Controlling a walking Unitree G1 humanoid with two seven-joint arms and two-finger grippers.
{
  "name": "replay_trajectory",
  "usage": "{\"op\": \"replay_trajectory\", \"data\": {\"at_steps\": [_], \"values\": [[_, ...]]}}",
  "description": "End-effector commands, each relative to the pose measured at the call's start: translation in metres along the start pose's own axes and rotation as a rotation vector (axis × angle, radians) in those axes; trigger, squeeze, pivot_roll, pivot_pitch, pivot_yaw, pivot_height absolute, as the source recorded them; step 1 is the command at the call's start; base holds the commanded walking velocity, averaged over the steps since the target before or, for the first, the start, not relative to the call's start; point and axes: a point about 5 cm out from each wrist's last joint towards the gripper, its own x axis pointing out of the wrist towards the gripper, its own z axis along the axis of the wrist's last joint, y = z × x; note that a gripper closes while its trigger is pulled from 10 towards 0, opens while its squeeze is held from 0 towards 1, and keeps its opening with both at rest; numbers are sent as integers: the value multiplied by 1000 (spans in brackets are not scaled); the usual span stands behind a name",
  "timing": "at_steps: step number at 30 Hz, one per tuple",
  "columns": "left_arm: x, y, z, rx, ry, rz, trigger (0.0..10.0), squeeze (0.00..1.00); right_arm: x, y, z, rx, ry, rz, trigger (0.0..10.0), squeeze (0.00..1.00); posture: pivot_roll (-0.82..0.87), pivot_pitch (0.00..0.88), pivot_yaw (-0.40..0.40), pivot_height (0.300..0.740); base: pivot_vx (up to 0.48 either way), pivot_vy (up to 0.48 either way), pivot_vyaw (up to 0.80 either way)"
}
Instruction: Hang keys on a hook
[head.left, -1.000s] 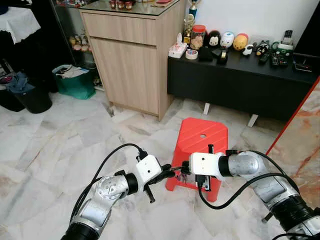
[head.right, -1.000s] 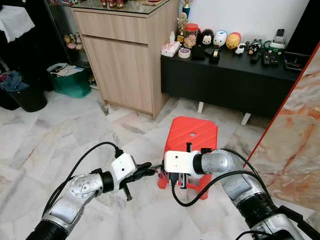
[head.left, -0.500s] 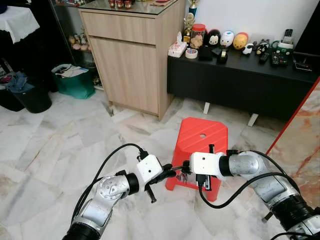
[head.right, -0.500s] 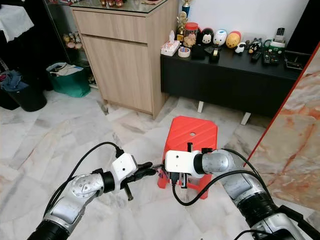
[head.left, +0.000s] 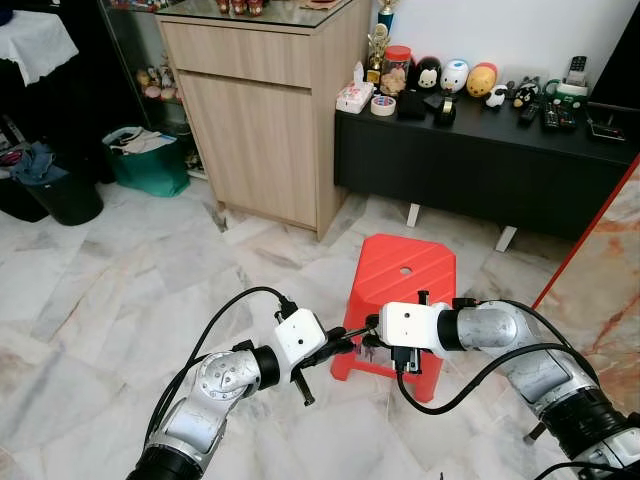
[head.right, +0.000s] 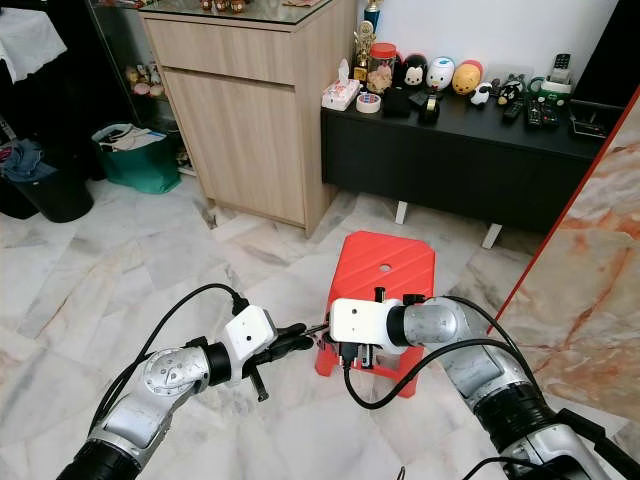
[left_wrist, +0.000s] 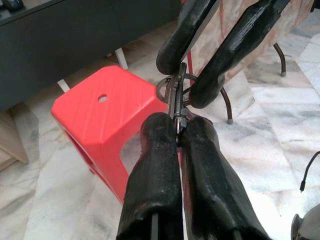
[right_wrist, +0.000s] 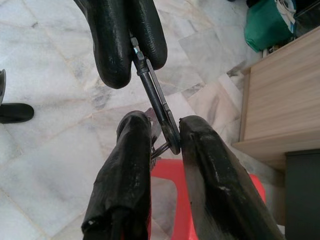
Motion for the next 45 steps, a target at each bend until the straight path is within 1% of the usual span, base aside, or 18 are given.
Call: {"op": "replay_trajectory", "data": {"at_steps": [1,2,3,9,10,18,19,23,25,27,33,35,37,38,39,40,41,45], "values": [[-2,3,-2,-12,6,25,0,0,1,-2,1,-13,2,12,10000,325,25,34,-1,740,0,0,0],[-2,3,-2,-12,5,25,0,0,1,-2,1,-15,3,13,10000,118,25,34,-1,740,0,0,0],[-2,3,-2,-12,6,24,0,0,0,-2,0,-15,3,11,10000,0,25,32,-1,740,0,0,0],[-2,3,-3,-5,17,20,0,0,0,-2,-2,6,4,11,10000,0,25,32,-1,740,0,0,0],[-2,3,-3,-3,20,21,0,0,0,-1,-4,19,9,22,10000,1000,25,32,-1,740,0,0,0],[-2,1,-7,4,37,15,0,0,0,-2,-5,20,5,17,10000,1000,25,32,-1,740,0,0,0],[-3,1,-7,5,40,15,0,0,-1,-3,-5,18,6,7,10000,47,24,38,1,740,0,0,0],[-4,1,-10,10,62,7,0,0,-4,-12,-1,49,-28,-50,10000,0,24,40,3,740,0,0,0],[-6,0,-15,0,83,7,0,0,-12,-35,11,118,-124,-199,10000,0,21,40,5,740,0,0,0],[-6,1,-16,-3,84,12,0,0,-15,-43,12,159,-152,-265,10000,0,22,43,6,740,0,0,0],[-9,1,-20,-27,95,31,0,0,-19,-54,24,297,-298,-362,10000,0,21,43,7,740,0,0,0],[-9,1,-21,-33,100,37,0,0,-19,-54,23,303,-295,-367,10000,0,21,43,7,740,0,0,0],[-13,5,-32,-60,157,102,0,0,-17,-51,5,372,-236,-431,10000,0,21,43,7,740,0,0,0],[-14,6,-34,-67,168,121,235,0,-16,-50,-1,399,-221,-449,10000,0,21,43,7,740,0,0,0],[-17,9,-38,-88,173,169,3490,0,-14,-47,-12,468,-196,-488,10000,0,21,45,10,740,0,0,0],[-17,10,-40,-95,174,190,3490,0,-13,-45,-17,495,-187,-502,10000,0,21,45,10,740,0,0,0],[-20,12,-43,-119,180,235,10000,0,-10,-40,-30,563,-144,-543,10000,0,21,45,10,740,0,0,0],[-28,19,-55,-193,204,403,10000,0,1,-9,-69,819,-7,-652,10000,0,21,46,11,740,0,0,0]]}}
